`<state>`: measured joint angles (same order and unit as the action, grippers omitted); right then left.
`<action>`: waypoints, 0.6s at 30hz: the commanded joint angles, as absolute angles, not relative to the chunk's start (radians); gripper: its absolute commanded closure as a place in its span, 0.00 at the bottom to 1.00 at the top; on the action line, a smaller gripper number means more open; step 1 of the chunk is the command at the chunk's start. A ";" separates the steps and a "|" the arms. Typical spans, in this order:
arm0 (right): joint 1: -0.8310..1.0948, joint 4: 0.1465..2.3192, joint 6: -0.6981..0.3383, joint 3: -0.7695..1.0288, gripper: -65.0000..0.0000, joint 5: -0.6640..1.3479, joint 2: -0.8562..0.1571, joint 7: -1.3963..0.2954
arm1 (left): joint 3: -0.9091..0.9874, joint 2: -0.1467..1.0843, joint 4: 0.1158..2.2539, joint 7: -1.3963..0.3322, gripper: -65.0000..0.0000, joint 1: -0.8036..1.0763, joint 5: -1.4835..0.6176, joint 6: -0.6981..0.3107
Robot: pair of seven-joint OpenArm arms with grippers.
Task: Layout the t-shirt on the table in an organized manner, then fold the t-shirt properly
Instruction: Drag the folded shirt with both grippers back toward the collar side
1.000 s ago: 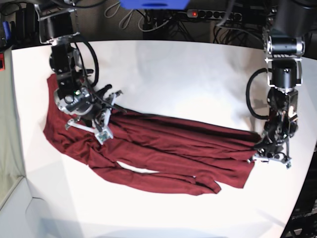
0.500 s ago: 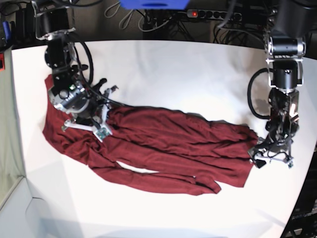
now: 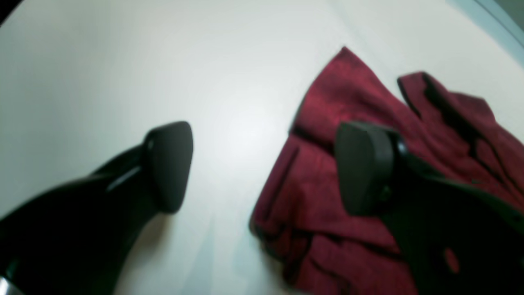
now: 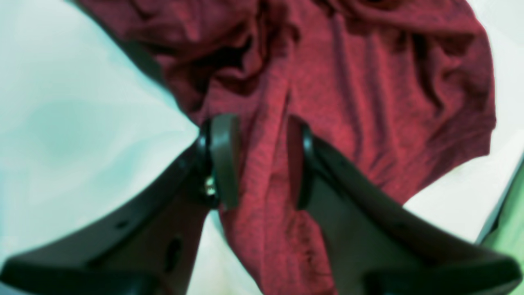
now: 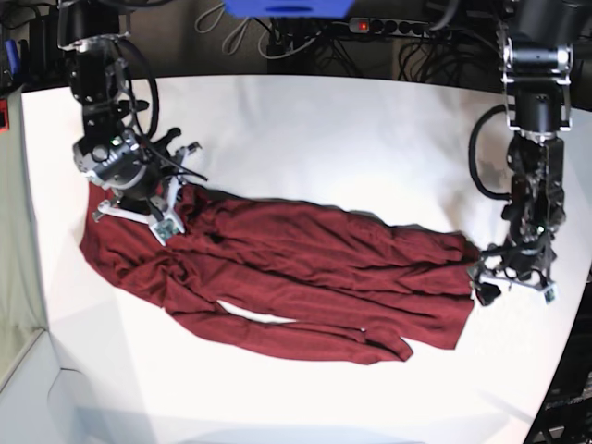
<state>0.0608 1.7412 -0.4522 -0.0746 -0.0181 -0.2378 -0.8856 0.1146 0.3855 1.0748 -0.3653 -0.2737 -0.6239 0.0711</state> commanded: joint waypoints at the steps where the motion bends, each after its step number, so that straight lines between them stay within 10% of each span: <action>1: 0.062 1.764 -0.455 -0.056 0.69 -0.015 -0.246 -0.869 | 0.119 0.401 1.113 -0.344 0.19 -0.275 -0.624 0.065; 18: 0.173 1.764 -0.455 0.082 0.69 -0.015 -0.240 -0.858 | 0.111 0.349 1.244 -0.343 0.18 -0.113 -0.616 0.064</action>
